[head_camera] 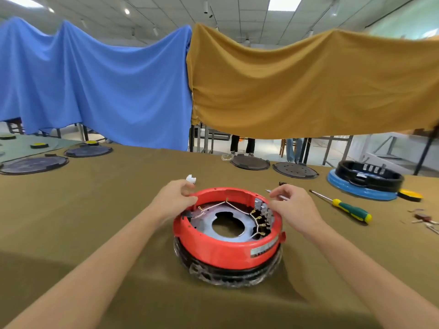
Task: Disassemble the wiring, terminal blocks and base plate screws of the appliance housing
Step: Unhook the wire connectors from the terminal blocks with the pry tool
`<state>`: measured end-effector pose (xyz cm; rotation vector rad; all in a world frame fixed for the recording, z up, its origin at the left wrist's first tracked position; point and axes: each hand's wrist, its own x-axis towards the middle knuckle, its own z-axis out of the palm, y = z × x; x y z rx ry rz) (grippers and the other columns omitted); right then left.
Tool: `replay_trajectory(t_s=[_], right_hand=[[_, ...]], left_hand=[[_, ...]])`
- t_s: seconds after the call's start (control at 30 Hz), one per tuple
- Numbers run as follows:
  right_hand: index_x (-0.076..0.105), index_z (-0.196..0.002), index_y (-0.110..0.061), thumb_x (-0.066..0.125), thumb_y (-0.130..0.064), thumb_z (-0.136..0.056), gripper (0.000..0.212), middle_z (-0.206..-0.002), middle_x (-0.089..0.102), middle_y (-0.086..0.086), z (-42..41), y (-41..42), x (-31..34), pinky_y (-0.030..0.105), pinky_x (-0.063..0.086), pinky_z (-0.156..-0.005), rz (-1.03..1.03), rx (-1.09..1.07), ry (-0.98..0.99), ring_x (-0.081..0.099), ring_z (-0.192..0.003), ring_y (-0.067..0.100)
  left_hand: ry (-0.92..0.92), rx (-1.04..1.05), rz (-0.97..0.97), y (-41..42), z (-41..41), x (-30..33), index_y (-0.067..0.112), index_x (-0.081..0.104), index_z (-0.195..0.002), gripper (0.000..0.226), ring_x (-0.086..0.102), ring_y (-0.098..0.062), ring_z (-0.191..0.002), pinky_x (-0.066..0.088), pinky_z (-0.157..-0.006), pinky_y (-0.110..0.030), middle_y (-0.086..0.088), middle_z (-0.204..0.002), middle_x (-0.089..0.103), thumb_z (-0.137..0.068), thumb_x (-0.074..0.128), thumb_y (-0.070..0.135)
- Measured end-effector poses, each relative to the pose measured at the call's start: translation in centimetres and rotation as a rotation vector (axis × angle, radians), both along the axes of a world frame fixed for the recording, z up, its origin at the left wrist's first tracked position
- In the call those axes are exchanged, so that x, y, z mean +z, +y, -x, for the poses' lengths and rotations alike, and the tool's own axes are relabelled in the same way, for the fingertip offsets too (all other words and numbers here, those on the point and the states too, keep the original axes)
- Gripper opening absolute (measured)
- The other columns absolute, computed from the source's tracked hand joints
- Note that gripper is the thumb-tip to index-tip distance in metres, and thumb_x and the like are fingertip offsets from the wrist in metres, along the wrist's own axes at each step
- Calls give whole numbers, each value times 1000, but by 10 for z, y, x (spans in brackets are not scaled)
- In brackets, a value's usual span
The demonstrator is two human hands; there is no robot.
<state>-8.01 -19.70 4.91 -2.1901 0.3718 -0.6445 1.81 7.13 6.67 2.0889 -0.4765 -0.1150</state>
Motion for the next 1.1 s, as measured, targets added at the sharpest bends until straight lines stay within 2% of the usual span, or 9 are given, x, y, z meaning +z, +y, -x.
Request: replay_trajectory(t_s=[0.13, 0.23, 0.37, 0.5, 0.67, 0.73, 0.87, 0.97, 1.1], right_hand=[[65, -103, -27, 71, -11, -83, 26, -98, 64, -13, 0, -4, 0, 15, 42, -61, -32, -13, -79, 61, -97, 6], [60, -113, -31, 73, -17, -85, 34, -102, 63, -10, -5, -7, 1, 18, 50, -66, -24, 44, -63, 62, -96, 3], [59, -122, -27, 75, -18, -84, 42, -113, 61, -9, -20, -6, 2, 28, 56, -81, -59, 133, 7, 61, -103, 6], [63, -115, -28, 76, -20, -83, 35, -111, 64, -8, -27, -8, 2, 24, 53, -77, -59, 162, 22, 64, -100, 8], [67, -104, -31, 76, -19, -82, 26, -101, 70, -7, -19, -19, -4, 21, 46, -73, -66, 144, -19, 65, -96, 9], [67, -105, -31, 76, -20, -83, 26, -104, 69, -7, -14, -23, -2, 21, 46, -74, -82, 166, 3, 64, -98, 8], [67, -107, -28, 77, -17, -83, 29, -106, 69, -6, -9, -34, 0, 17, 49, -70, -109, 171, 21, 65, -95, 7], [69, -106, -25, 77, -10, -81, 30, -102, 71, -4, -8, -38, -2, 16, 51, -70, -87, 162, 33, 66, -93, 10], [72, -97, -21, 75, -10, -82, 19, -96, 72, -1, -9, -39, -5, 20, 54, -74, -74, 167, -3, 67, -93, 19]], left_hand=[[145, 91, 233, -2, -7, 2, 16, 55, -123, 47, 61, -16, -103, 53, -93, -41, -3, -123, 60, -89, 67, 45], [239, 84, -26, 16, 3, -1, 25, 47, -124, 63, 53, -13, -109, 50, -83, -38, 7, -125, 51, -79, 67, 65], [344, 3, -104, 19, 12, -8, 25, 48, -121, 48, 56, -16, -116, 54, -72, -35, 6, -124, 57, -81, 74, 32], [329, 35, 39, 4, 5, -8, 14, 61, -110, 32, 63, -16, -69, 52, -56, -24, -5, -87, 68, -81, 58, 2], [256, -234, 9, -9, -12, 0, 26, 70, -113, 37, 70, -13, -87, 56, -78, -26, 4, -106, 75, -87, 59, 1], [234, -245, 45, -20, -21, -3, 24, 65, -119, 34, 71, -12, -94, 55, -75, -23, 4, -117, 71, -91, 62, 5], [139, -92, -12, -36, -26, -12, 23, 60, -112, 26, 69, -12, -77, 53, -61, -26, 2, -108, 66, -88, 70, 21], [108, -136, -165, -37, -22, -14, 23, 58, -104, 28, 65, -17, -60, 52, -54, -30, -9, -99, 70, -83, 57, 5], [-55, -215, -219, -43, -24, -8, 21, 63, -106, 40, 70, -27, -91, 57, -84, -45, -4, -102, 72, -84, 47, -8]])
